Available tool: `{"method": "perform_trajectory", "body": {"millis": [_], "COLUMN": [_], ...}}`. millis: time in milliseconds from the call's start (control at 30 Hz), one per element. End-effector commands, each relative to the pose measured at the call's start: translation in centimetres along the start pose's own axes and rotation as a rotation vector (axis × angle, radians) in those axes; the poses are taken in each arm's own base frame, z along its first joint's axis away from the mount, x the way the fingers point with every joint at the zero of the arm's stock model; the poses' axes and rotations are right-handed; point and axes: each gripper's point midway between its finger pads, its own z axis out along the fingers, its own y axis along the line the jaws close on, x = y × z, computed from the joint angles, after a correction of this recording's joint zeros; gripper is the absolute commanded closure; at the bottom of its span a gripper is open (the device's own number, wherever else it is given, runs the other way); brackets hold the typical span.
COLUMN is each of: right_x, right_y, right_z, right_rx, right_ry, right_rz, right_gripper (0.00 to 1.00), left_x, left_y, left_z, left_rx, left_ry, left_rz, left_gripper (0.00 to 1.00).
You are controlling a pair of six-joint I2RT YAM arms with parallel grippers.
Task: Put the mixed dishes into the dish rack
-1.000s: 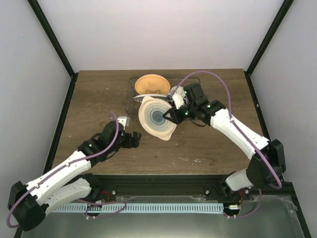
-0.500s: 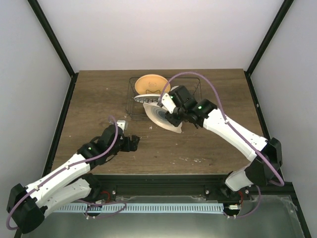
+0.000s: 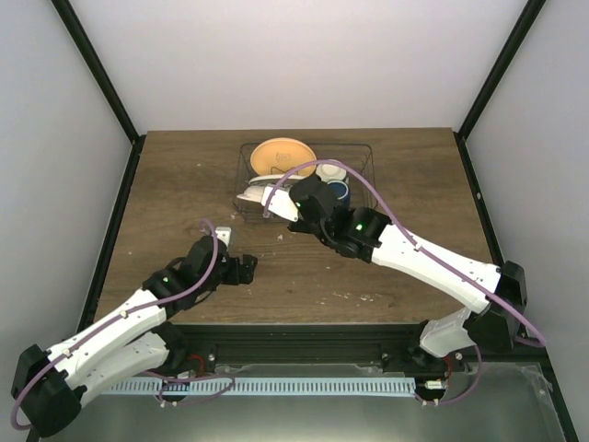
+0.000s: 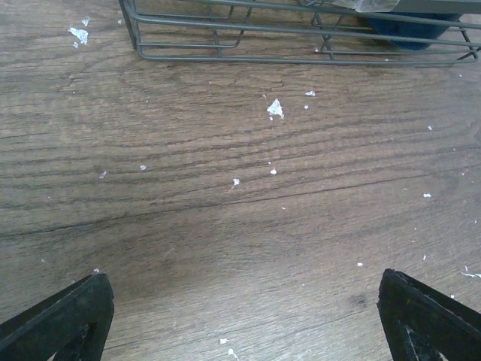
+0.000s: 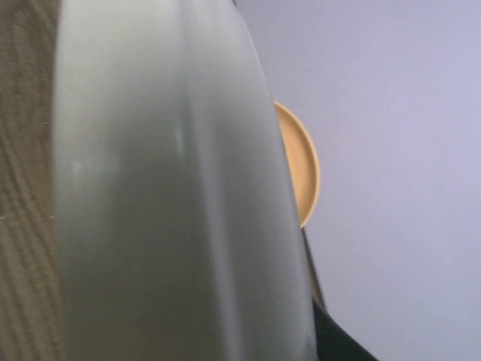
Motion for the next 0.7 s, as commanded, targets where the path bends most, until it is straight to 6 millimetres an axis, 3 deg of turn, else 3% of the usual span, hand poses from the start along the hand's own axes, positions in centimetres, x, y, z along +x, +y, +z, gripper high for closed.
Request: {"method": "perform_trajectory", "body": {"millis": [0,300,667], "right_x": [-2.1,-1.1,-1.2], "right_y": [-5.8,-4.0,-2.8], "right_z": [-2.1,-0.1,2.2], "right_rx": [0.267,0.298,0.325], "right_ry": [-0.063,-0.041,-0.044], "right_rz": [-0.039,-0.182,-0.236], "right_gripper": [0.99,0.99,0.99], "left_x": [-0.1,-0.1,0.3], "left_y": [0.2,0.4,0.7], "left_z": [0.0,-0.1,0.0], "left_rx": [-0.004,-0.005,-0.008], "left_ry": [-0.018,-0.027,-0.027], "left_rz": [-0.004,-0.009,-0.013], "left_gripper": [0.02,0.02,0.02]}}
